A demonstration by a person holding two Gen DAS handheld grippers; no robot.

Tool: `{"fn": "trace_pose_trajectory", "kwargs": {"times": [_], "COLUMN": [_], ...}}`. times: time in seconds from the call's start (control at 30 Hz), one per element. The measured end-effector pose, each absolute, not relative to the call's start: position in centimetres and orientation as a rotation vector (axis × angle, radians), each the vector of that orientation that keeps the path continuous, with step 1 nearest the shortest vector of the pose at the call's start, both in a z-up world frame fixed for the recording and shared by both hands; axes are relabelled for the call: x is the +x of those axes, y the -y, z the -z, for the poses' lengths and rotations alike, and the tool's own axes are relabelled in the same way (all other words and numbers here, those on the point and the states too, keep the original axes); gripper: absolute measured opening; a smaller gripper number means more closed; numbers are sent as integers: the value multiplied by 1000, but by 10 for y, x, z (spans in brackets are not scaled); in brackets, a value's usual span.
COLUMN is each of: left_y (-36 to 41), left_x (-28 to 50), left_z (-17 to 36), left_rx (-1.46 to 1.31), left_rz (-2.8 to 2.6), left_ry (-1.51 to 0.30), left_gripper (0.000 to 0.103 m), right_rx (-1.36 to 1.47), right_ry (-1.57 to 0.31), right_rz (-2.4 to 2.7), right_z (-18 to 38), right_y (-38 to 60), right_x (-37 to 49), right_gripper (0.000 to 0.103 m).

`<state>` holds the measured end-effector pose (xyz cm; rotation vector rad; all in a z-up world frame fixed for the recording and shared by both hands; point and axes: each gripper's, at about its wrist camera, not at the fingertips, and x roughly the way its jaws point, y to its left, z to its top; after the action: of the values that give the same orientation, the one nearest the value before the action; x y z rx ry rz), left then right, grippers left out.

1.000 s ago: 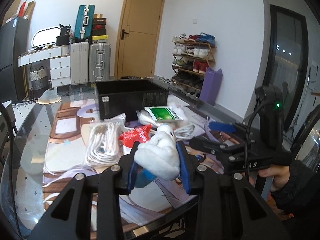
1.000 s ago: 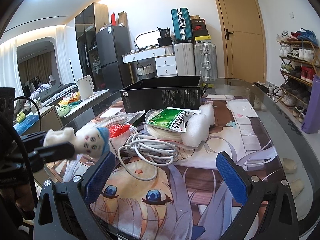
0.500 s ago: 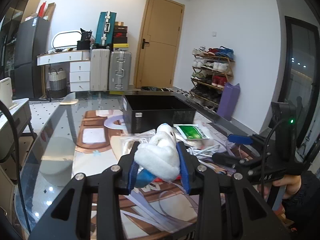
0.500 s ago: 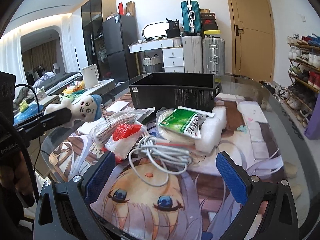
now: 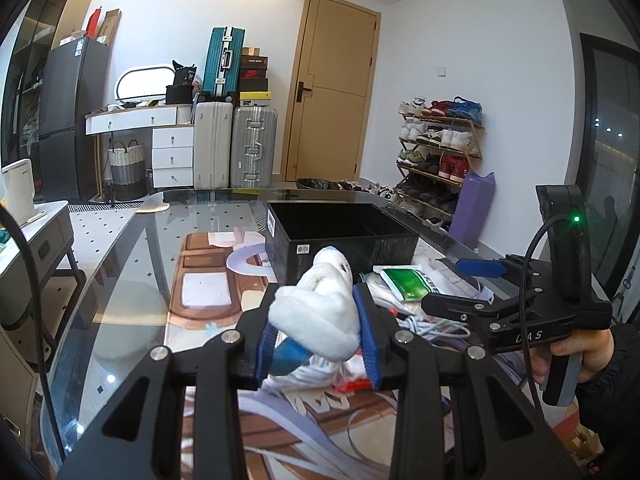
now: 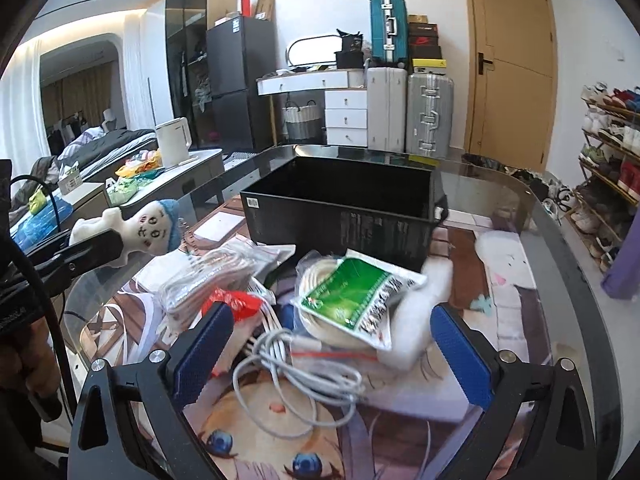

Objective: Organize soft objects
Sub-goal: 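Grasp the green-printed packet with the right gripper while the left holds the doll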

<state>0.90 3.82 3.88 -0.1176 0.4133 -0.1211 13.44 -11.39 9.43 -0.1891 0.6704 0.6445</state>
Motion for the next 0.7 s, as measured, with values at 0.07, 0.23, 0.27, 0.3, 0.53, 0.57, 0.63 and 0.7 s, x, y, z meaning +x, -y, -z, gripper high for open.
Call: {"fn": "trace_pose_trajectory", "kwargs": {"times": [0.07,0.23,0.27,0.3,0.53,0.57,0.63,0.7], "left_y": [-40,-43,-43,-44,-45,-45,-45,-45], "left_x": [14,22,23,24,30,31,32,32], "left_z": [-40,-40,-40,-40,-36,-36,-35,-35], "left_rx": [-118,-123,-126,-128,-130,-131,-129,-130], "left_rz": [119,114,114,114,114,115,114,112], "left_ry": [-413,-415,-417,-417,-429,-432,-434,-437], "left_gripper": [34,34,34,34,35,35,35,35], "right_rx": [-175,-148,-148,-147,-158,-159,-156,-169], "right_ry": [-688,-740,-753,-764,-787,-790,-794,-797], "right_rz": [-652,-648,-647,-648,-648,-647,-652,-658], "right_z": [-94,-90,-88,-87,-81,-81,-80,-81], "right_y": [113,111,110,109,105,105,102,99], "right_x": [142,161,164,167,172,173,174,174], "right_gripper": [95,88,86,86,86,86,86,86]}}
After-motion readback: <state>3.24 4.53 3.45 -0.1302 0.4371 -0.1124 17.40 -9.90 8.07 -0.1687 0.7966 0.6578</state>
